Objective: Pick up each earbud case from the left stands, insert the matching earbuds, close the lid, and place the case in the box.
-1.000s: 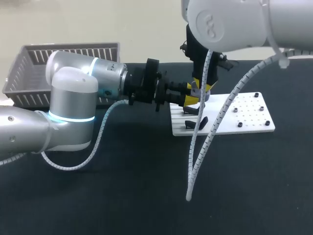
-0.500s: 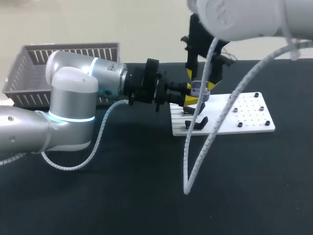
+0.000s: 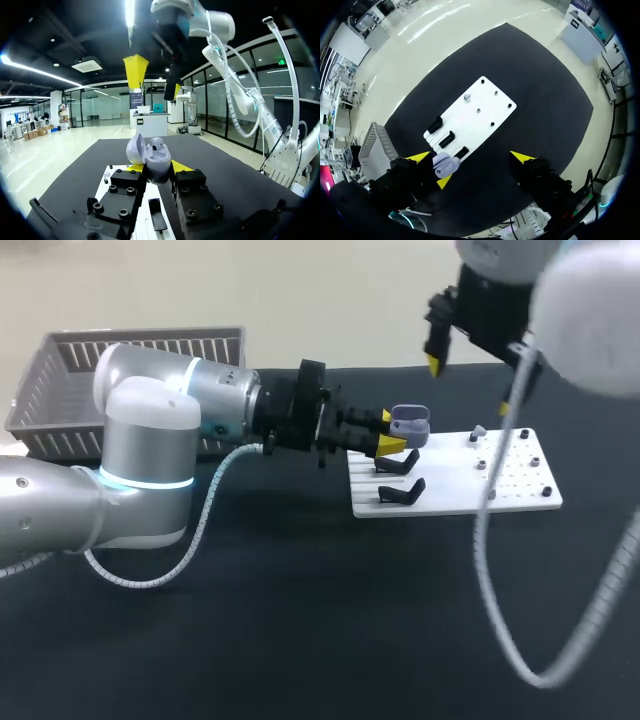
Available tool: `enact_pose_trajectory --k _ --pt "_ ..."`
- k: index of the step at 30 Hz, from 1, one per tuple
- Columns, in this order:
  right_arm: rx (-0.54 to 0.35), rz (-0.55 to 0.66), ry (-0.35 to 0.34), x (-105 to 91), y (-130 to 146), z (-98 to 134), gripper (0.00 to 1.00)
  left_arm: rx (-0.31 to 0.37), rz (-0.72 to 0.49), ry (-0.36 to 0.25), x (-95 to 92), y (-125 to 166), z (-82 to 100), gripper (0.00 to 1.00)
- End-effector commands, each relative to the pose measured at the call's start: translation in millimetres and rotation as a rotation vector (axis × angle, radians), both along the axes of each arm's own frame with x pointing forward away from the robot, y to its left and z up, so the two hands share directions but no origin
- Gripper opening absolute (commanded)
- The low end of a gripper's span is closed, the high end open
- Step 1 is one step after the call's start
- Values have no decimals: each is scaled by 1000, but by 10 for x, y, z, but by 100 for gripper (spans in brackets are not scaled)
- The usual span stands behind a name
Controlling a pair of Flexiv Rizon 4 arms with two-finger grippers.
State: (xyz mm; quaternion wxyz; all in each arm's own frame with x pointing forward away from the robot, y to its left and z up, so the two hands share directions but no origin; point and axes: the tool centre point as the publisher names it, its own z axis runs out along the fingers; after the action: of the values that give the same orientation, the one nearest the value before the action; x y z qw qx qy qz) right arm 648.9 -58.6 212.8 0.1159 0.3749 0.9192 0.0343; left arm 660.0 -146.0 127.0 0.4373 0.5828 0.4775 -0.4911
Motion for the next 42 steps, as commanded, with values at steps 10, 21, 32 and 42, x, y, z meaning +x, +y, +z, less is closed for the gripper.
enact_pose_trajectory --k 10,21,32,42 --pt "127 71 -162 271 -473 -325 100 -2 4 -2 -11 0 -7 0" --pt "11 117 -56 621 -580 -558 100 -2 4 -2 -11 0 -7 0" --pt "11 117 -56 621 -580 -558 100 -2 4 -2 -11 0 -7 0" --pt "28 183 -44 679 -655 -617 100 -2 4 -2 -11 0 -7 0"
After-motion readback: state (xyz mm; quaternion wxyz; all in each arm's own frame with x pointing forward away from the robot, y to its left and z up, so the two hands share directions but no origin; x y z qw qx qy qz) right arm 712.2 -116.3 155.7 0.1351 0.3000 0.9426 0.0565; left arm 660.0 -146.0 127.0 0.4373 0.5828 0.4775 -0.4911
